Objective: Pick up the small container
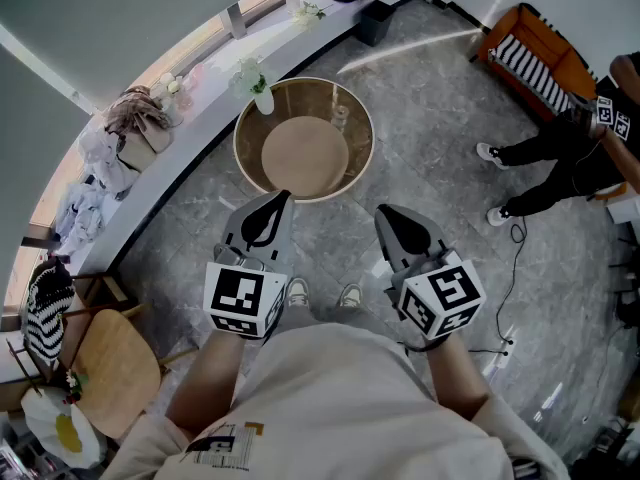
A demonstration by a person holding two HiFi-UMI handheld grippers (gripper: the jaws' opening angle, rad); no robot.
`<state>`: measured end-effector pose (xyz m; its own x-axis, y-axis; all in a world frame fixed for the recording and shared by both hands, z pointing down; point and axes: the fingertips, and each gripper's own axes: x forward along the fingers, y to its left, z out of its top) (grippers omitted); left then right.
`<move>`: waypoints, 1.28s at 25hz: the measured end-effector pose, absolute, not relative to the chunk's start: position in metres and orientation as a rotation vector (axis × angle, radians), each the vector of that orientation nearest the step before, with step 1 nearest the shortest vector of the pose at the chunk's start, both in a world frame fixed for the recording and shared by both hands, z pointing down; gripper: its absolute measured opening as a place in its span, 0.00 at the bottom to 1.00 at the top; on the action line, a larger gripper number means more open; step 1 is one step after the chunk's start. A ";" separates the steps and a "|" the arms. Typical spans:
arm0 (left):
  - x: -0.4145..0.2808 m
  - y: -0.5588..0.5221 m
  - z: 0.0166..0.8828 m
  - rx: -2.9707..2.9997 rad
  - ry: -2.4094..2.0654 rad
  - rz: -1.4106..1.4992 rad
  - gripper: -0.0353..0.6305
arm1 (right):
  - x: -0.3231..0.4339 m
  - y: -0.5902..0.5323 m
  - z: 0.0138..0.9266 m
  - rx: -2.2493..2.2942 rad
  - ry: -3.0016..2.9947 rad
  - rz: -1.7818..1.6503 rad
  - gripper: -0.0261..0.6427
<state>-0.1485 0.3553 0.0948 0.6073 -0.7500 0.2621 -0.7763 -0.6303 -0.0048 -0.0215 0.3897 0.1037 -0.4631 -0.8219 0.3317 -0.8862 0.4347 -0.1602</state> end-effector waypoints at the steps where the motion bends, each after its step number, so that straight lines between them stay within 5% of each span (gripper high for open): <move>1: -0.148 0.355 0.095 2.716 -1.295 0.367 0.06 | -0.020 0.389 0.104 1.502 -2.480 0.464 0.05; 32: -0.089 0.364 0.103 2.647 -1.474 0.366 0.06 | 0.055 0.382 0.126 1.398 -2.522 0.442 0.05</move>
<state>-0.0890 0.3639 0.1029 0.5055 -0.8256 0.2509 -0.8471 -0.5301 -0.0377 0.0549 0.3822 0.1260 -0.5211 -0.7846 0.3360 -0.8521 0.5010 -0.1516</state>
